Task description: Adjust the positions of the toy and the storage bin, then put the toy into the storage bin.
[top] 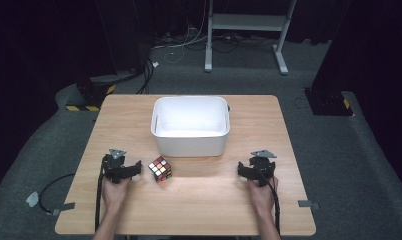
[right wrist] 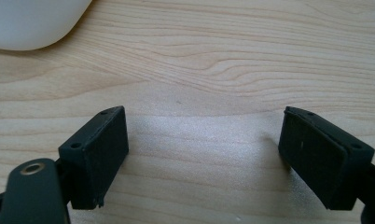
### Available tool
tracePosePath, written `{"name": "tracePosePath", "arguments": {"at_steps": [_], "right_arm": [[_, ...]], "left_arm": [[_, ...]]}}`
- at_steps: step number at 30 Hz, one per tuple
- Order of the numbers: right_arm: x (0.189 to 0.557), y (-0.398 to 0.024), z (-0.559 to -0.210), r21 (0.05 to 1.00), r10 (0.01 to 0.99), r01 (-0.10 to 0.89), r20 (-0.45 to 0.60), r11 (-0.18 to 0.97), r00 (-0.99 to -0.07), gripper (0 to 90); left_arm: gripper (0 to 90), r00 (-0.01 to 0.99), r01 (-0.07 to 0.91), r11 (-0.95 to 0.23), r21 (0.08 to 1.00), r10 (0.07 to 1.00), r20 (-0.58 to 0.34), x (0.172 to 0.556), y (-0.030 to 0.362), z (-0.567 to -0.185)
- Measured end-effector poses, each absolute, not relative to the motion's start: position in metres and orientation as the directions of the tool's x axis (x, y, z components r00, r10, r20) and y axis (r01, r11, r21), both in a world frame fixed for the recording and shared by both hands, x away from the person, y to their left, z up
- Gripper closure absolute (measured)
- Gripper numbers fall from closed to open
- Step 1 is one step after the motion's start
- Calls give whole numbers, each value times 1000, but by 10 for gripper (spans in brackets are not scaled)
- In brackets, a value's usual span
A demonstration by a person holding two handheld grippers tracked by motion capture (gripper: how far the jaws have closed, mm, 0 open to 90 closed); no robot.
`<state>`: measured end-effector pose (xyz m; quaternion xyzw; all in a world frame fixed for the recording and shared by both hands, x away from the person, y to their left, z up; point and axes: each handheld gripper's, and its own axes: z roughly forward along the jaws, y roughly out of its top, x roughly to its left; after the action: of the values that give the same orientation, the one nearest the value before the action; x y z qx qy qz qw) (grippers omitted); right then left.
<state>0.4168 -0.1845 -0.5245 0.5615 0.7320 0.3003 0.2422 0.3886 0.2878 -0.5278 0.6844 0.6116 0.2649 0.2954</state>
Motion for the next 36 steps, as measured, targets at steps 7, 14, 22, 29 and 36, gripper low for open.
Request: {"name": "tracePosePath", "arguments": {"at_steps": [7, 14, 22, 29, 36], "right_arm": [[417, -184, -525, 713, 966, 674, -18, 194, -259, 159], [417, -184, -525, 713, 966, 674, -18, 194, -259, 159], [418, -183, -525, 712, 965, 675, -15, 194, -261, 159], [418, -183, -524, 712, 965, 675, -15, 194, -262, 159], [418, -183, -525, 714, 962, 670, -19, 205, -274, 164]], "left_arm": [[168, 130, 660, -99, 745, 991, 16, 385, 287, -524], [157, 145, 645, -56, 762, 988, -50, 376, 297, -512], [149, 154, 622, -53, 781, 986, -55, 367, 301, -505], [145, 173, 630, -47, 775, 982, -81, 360, 306, -500], [145, 201, 620, -39, 784, 973, -110, 350, 311, -491]]}}
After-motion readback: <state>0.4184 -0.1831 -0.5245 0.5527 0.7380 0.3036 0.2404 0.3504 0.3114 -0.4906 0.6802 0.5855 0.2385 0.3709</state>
